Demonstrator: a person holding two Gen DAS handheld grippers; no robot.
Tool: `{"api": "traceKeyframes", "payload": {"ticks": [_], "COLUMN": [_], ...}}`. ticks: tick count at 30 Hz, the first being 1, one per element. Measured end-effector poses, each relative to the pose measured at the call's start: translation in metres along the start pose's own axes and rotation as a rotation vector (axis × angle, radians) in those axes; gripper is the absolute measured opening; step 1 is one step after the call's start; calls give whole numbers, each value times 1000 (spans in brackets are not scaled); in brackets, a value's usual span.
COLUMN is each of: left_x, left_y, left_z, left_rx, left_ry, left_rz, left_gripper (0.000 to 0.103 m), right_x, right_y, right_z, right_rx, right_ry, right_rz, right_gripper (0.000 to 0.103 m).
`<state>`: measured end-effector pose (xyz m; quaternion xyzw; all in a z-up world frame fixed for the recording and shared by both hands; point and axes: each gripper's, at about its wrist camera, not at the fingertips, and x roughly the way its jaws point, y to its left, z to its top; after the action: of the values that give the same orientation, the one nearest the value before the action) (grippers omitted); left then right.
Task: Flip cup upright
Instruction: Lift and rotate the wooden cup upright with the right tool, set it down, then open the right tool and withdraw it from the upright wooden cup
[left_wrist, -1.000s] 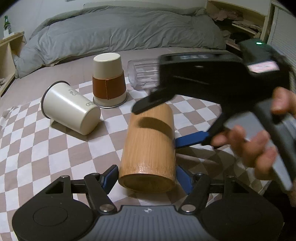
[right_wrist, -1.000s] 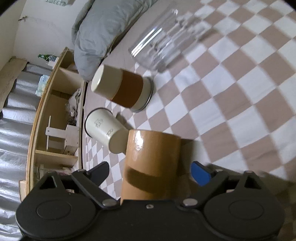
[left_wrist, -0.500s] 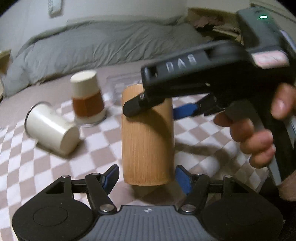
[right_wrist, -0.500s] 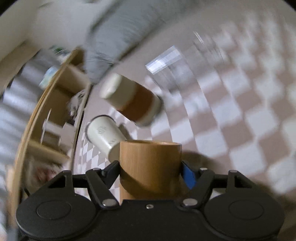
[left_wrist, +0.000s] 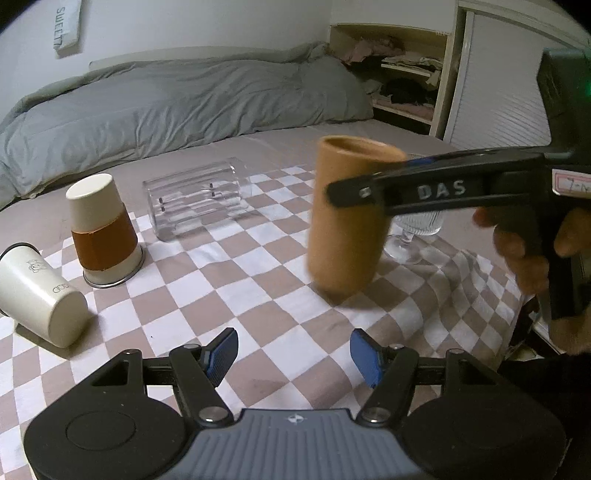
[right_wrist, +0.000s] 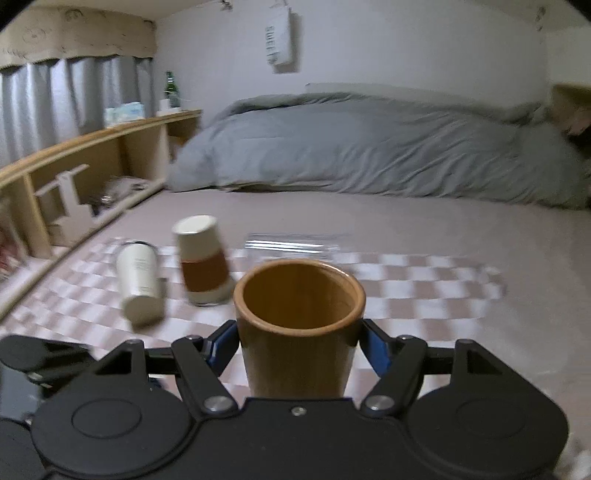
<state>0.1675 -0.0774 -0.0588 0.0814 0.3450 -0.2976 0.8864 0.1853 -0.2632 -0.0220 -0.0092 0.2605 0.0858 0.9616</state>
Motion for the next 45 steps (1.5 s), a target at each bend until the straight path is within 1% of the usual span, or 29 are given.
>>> {"api": "traceKeyframes", "payload": {"ticks": [4, 7, 11, 14, 19, 31, 32, 33, 35, 36, 38, 39, 41, 43, 45], "left_x": [1, -2, -4, -6, -7, -12, -13, -15, -19, -22, -28, -31, -39, -49, -60], "left_y": [4, 4, 2, 2, 2, 3, 3, 3, 3, 3, 2, 2, -1, -3, -6], "left_z": [0, 1, 2, 2, 2, 3, 3, 3, 4, 4, 6, 7, 8, 10, 11], "left_rx": [-24, -42, -52, -49, -52, -57, -58, -61, -69, -74, -82, -86, -92, -99, -105], "left_ry": [-7, -21, -33, -39, -43, -52, -55, -59, -69, -76, -90, -100, -119, -147, -180], "left_rz": [1, 0, -2, -1, -1, 2, 6, 8, 11, 11, 12, 16, 26, 43, 69], "left_gripper": [67, 67, 67, 67, 67, 68, 69, 69, 69, 69, 70, 70, 76, 91, 97], "right_x": [0, 2, 8, 7, 2, -1, -2, -3, -10, -15, -24, -29, -39, -50, -62], "right_y": [-13, -20, -26, -24, -23, -23, -24, -25, -25, -23, -18, -17, -16, -14, -13], "right_z": [-6, -12, -22, -28, -34, -31, -31, -31, -32, -32, -32, -31, -31, -28, -27], "right_rx": [-21, -42, -6, -20, -23, -6, 1, 9, 26, 21, 7, 7, 15, 29, 45], "right_ry": [-32, -26, 17, -6, -13, -14, -14, -17, -37, -42, -59, -62, -64, -68, -75], "right_rz": [-65, -93, -69, -68, -71, -72, -74, -75, -38, -44, -42, -41, -38, -48, -59], "right_gripper": [72, 72, 72, 72, 72, 72, 73, 83, 97, 99, 99, 100, 100, 101, 103]}}
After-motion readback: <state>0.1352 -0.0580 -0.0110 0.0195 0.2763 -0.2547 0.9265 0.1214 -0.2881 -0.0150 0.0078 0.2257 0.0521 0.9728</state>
